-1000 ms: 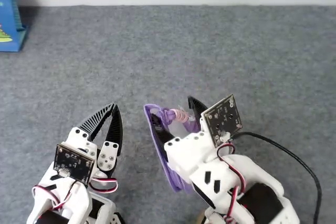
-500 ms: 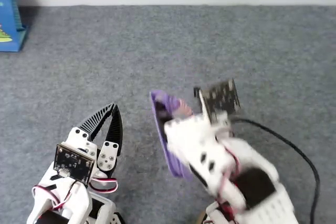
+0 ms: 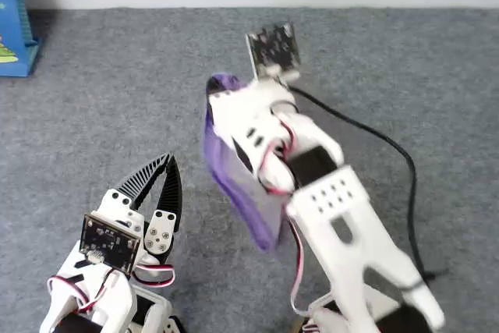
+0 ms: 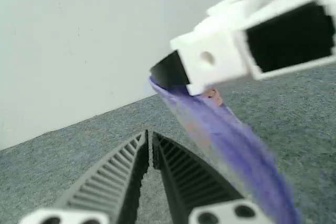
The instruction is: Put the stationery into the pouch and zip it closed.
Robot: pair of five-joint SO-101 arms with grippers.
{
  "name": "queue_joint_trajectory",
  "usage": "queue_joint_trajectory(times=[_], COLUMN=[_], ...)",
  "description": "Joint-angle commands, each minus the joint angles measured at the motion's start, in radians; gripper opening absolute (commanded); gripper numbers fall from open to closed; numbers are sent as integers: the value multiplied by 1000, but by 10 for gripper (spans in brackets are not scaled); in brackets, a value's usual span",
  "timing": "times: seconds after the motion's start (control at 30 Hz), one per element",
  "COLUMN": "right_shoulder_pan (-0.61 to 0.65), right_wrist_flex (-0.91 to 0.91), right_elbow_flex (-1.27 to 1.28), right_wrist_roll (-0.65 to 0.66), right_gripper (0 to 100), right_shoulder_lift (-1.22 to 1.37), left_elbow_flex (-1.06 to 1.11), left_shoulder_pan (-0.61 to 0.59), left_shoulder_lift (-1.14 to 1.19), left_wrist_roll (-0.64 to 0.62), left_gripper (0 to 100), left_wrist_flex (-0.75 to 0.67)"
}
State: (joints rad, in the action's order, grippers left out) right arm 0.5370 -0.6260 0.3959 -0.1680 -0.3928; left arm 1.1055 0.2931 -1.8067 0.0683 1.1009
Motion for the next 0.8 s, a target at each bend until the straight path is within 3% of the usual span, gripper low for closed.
queue_joint_trajectory(times=[0.0,0.43,0.77], right_shoulder_pan=[-27,-1,-1], right_wrist_flex=[-36,-472,-513], right_elbow_flex=[-115,-485,-649], right_wrist_roll=[-3,-40,21], right_gripper=[321,321,323], right_shoulder_lift=[114,140,145], left_elbow_flex=[-44,-44,-44], left_shoulder_pan=[-3,-3,-3], left_shoulder_lift=[-11,-11,-11], left_wrist_roll=[-11,-11,-11], left_gripper=[15,15,15], left_wrist_flex=[8,8,28])
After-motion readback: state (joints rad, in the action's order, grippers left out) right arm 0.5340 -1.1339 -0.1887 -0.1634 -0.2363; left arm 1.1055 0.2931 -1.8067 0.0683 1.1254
